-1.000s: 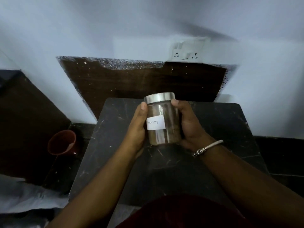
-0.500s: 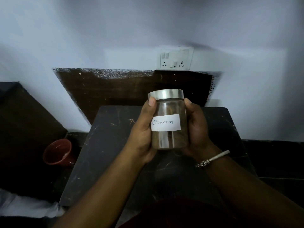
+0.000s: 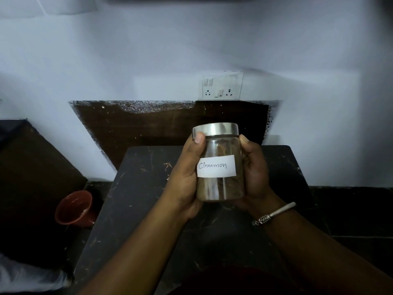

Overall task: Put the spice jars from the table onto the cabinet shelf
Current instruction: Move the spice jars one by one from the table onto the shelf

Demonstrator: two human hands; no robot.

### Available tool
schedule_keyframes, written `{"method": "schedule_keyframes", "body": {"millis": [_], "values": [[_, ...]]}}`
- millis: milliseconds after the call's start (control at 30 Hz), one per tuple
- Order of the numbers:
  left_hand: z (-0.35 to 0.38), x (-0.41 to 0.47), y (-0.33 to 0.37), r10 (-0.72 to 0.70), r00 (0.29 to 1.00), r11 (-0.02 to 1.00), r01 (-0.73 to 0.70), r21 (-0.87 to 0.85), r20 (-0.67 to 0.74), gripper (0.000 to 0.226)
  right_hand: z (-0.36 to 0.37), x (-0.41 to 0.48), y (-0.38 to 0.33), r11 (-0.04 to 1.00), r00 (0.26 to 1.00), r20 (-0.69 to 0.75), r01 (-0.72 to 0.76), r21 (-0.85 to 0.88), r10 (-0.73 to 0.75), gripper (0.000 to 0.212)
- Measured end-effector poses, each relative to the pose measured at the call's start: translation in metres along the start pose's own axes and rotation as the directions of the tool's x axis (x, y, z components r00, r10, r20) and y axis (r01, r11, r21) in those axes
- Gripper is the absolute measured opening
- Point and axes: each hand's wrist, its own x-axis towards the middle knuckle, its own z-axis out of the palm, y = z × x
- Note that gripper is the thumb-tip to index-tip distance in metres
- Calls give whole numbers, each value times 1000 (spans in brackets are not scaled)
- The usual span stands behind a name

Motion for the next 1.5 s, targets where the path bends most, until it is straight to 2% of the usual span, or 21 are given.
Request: {"method": "schedule_keyframes", "body": {"millis": [300,367,433,467,533,600,667,767,800,867,967,1067,1133,1167,1233,1267,1300,1367,1400,1433,1500], "values": [[9,5,8,3,998,1000,-1,-26,63,83,1,1,-9,1000,999,-42,11,8,-11,53],[10,6,9,1,998,1000,1,-23,68,81,1,2,-12,998,995,-94,16,-54,-21,53],[13,8,13,5,998,1000,-6,8,68,81,2,2,-20,968,981,-173,44,-248,-89,53],[16,12,16,19,997,999,-21,31,68,82,4,4,-27,913,962,-210,77,-400,-173,50],[22,16,22,54,996,998,-57,39,76,87,10,4,-38,702,889,-207,161,-693,-409,39],[31,27,38,142,986,988,-146,55,84,86,21,5,-59,507,811,-95,265,-820,-578,40],[45,44,62,261,961,959,-269,90,95,76,35,5,-85,371,803,63,342,-863,-592,51],[75,61,109,392,900,890,-424,170,190,60,58,10,-124,149,816,200,327,-933,-543,82],[87,67,124,419,880,869,-460,182,223,58,66,15,-138,90,800,234,336,-937,-552,89],[113,77,150,470,838,830,-527,185,279,58,81,27,-161,52,761,271,371,-927,-589,93],[153,102,196,558,740,724,-655,214,376,57,105,59,-202,58,670,299,456,-888,-679,90],[181,143,245,606,652,614,-748,253,456,42,122,101,-247,-58,584,380,494,-868,-717,84],[189,180,272,633,635,513,-772,375,443,47,124,134,-277,-106,580,391,463,-880,-714,82],[187,200,281,658,638,432,-755,493,400,57,122,150,-292,-114,590,375,430,-895,-716,83],[169,245,295,737,589,185,-649,738,333,66,112,185,-319,-124,617,325,347,-930,-717,85],[157,264,299,721,599,43,-541,840,349,68,106,201,-332,-133,628,303,303,-944,-717,85],[146,282,300,655,662,-90,-412,907,365,71,98,219,-345,-136,641,281,267,-954,-715,85],[132,305,295,486,802,-311,-213,926,347,77,83,249,-370,-110,673,222,205,-973,-705,85],[130,314,295,443,830,-375,-173,911,340,78,76,266,-380,-106,686,194,169,-980,-701,85],[131,318,297,422,841,-394,-165,904,338,77,70,280,-390,-117,693,175,130,-985,-700,85],[132,324,303,394,865,-352,-170,921,310,76,59,310,-404,-152,710,142,49,-987,-689,85]]}}
